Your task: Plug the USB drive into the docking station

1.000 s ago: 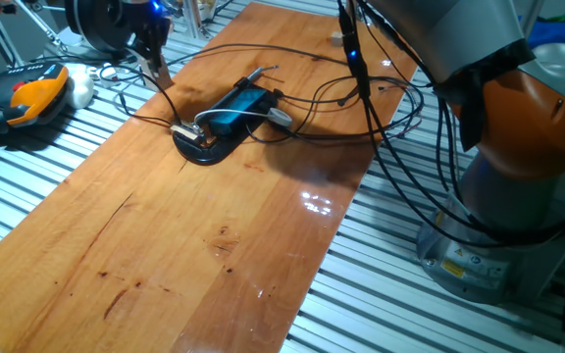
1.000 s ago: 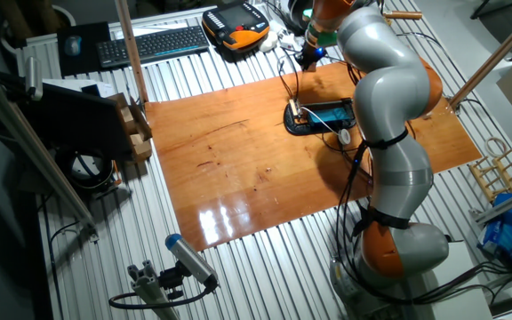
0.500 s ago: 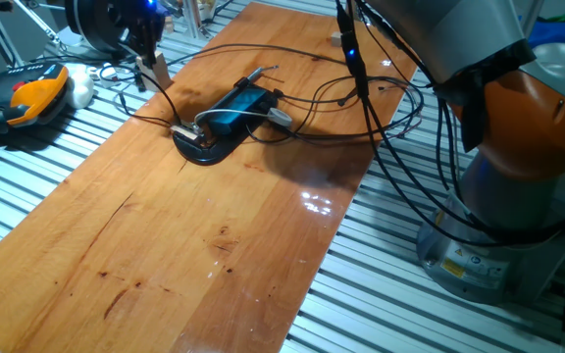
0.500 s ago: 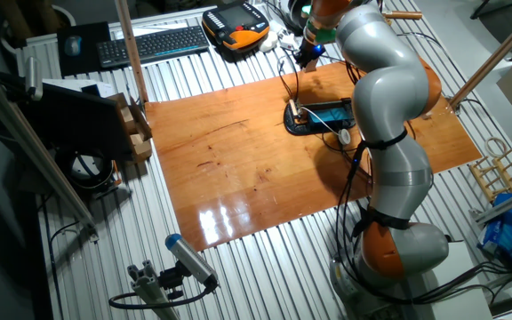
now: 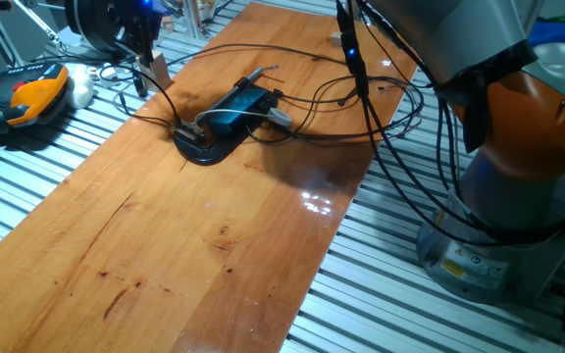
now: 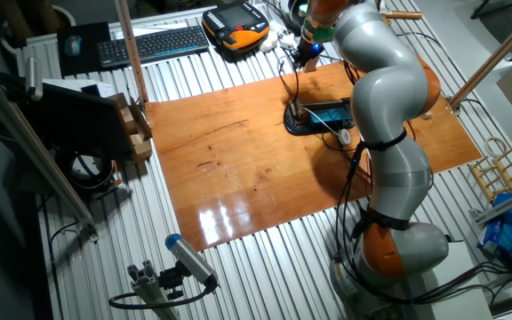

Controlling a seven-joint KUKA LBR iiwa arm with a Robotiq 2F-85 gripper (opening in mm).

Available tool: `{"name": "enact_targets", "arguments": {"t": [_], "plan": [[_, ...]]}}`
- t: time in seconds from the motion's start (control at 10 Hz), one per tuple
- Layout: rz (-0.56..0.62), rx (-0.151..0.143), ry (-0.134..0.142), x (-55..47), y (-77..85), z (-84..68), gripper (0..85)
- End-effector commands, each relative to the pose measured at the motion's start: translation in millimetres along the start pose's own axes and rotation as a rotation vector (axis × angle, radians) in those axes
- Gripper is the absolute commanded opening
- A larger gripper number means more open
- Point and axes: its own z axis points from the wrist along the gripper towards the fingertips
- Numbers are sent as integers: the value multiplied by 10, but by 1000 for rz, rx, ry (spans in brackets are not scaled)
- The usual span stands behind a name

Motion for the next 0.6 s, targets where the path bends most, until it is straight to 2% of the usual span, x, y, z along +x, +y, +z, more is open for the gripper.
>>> {"name": "enact_targets", "arguments": {"t": [0.0, 0.5], "plan": [[0, 3, 2, 12, 3, -19, 0], [0, 25, 25, 150, 50, -133, 0]]}}
